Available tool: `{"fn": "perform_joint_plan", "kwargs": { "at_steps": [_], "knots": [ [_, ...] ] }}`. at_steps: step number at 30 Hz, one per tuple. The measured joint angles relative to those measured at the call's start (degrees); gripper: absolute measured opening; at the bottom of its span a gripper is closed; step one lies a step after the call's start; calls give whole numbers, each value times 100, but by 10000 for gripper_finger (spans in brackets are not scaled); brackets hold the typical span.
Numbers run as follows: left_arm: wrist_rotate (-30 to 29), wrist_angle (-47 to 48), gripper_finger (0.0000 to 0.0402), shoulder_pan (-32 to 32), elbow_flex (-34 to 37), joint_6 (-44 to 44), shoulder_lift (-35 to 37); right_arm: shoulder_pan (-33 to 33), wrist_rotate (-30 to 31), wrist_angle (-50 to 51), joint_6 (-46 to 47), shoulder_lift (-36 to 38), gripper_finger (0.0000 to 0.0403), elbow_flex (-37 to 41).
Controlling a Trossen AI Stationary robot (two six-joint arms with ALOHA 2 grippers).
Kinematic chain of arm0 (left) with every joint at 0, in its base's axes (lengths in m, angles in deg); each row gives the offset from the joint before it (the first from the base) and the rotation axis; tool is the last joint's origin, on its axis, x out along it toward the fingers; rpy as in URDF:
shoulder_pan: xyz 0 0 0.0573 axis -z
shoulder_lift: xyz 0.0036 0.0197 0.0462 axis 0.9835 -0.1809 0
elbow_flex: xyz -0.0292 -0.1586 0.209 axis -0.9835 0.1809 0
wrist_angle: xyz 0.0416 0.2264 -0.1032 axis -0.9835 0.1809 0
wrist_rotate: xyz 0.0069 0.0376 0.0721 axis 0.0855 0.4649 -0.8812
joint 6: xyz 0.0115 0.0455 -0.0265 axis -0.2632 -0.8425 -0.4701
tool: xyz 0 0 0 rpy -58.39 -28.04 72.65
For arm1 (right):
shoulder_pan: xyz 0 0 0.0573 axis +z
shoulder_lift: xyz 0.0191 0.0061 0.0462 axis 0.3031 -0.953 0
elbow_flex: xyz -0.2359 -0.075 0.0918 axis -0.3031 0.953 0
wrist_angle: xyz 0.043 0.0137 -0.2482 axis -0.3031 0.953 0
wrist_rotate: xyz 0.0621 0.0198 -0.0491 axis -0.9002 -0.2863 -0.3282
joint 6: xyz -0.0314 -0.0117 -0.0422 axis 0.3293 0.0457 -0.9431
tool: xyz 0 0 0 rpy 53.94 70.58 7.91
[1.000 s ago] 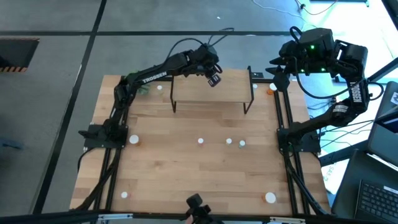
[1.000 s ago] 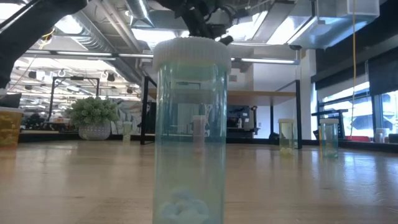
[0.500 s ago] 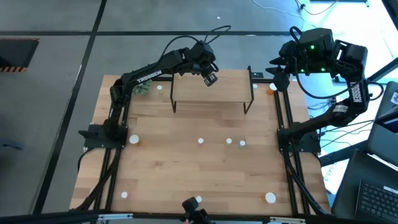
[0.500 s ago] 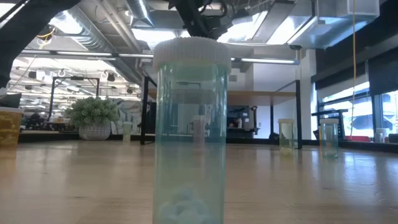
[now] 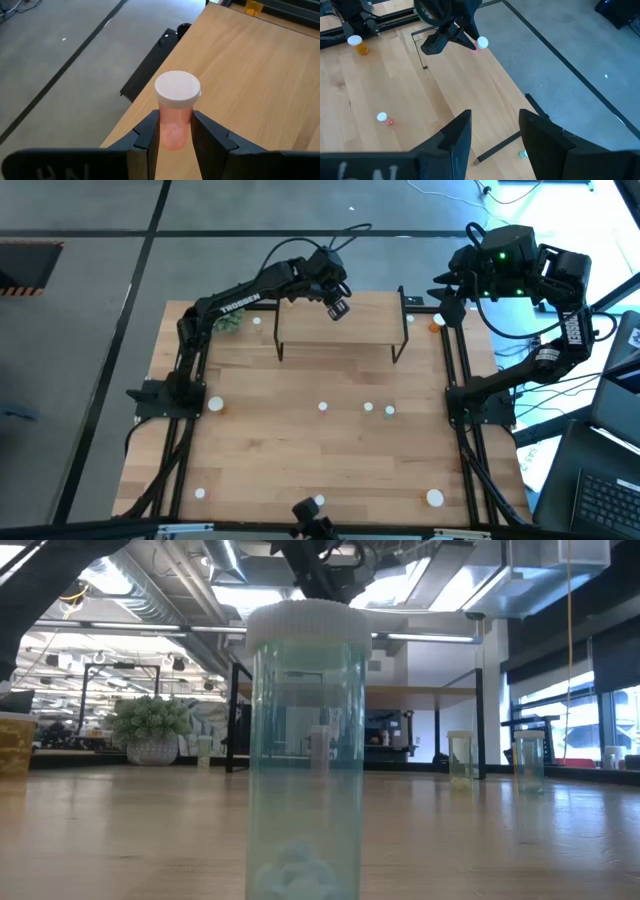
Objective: Pick and place medicine bottles onto shelf by color
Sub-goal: Put the top right pink pill bottle on the shelf
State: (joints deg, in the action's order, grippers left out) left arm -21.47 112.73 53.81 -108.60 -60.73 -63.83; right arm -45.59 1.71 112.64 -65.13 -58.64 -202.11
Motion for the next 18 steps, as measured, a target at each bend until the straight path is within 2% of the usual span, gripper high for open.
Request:
{"fn": "perform_joint_plan", "kwargs": {
  "at_steps": [9, 18],
  "knots": [
    [9, -89, 96, 8, 0, 0, 0, -2, -59, 0, -4, 0, 168, 1],
    [155, -161, 96, 10, 0, -2, 0, 0, -1378, 0, -310, 0, 168, 2]
  ]
}}
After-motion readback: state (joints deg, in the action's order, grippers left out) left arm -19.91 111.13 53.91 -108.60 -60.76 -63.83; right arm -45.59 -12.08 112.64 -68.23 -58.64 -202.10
